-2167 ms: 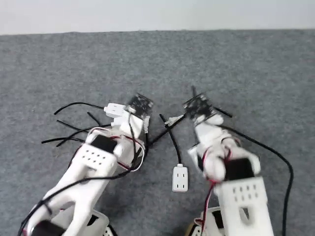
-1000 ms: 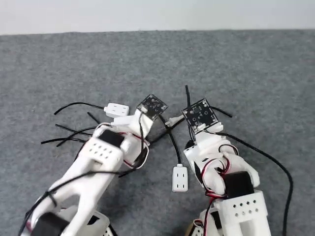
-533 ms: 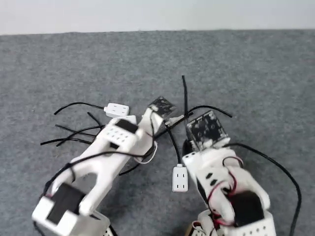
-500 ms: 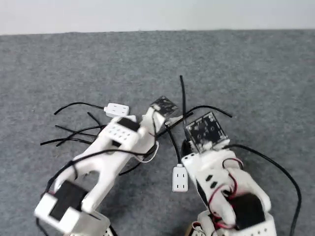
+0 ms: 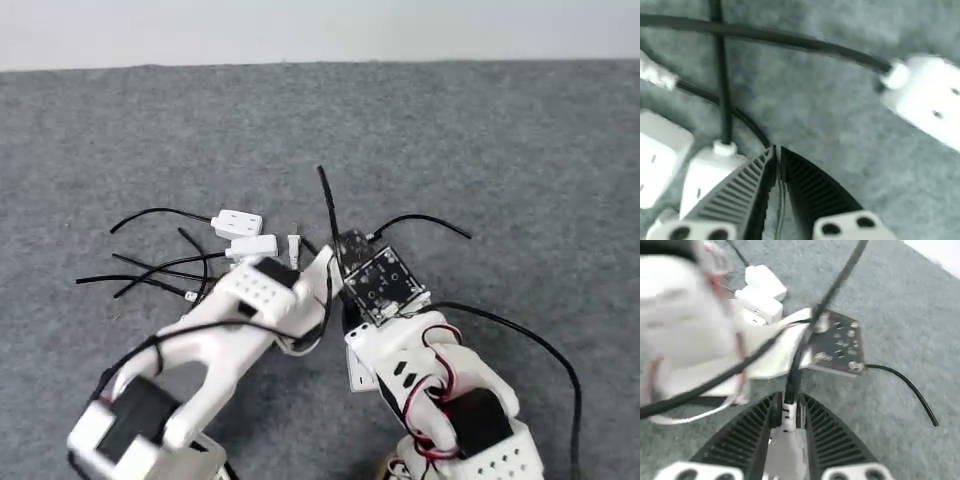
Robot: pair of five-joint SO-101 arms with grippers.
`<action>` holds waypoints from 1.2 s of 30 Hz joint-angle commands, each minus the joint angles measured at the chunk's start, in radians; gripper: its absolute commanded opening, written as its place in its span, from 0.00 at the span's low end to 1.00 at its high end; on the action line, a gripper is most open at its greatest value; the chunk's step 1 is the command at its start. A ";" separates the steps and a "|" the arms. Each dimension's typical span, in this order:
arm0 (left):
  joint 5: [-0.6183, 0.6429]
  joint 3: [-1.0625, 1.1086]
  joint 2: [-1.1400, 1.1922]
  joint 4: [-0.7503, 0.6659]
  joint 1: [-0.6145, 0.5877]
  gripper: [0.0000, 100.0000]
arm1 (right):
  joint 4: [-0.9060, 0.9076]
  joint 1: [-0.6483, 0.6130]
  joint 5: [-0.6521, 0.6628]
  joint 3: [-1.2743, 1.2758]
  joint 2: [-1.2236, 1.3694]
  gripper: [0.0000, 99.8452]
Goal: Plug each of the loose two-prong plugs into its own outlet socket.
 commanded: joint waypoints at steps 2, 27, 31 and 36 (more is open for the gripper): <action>-0.018 0.076 -0.199 -0.032 0.032 0.01 | -0.033 0.027 -0.012 0.014 -0.013 0.01; -0.006 0.249 -0.365 -0.256 -0.190 0.01 | 0.058 0.005 0.051 0.063 -0.022 0.01; -0.006 0.265 -0.365 -0.278 -0.186 0.01 | 0.058 -0.050 0.057 0.072 -0.015 0.01; -0.005 0.275 -0.371 -0.267 -0.164 0.01 | 0.033 -0.061 0.054 0.106 -0.025 0.01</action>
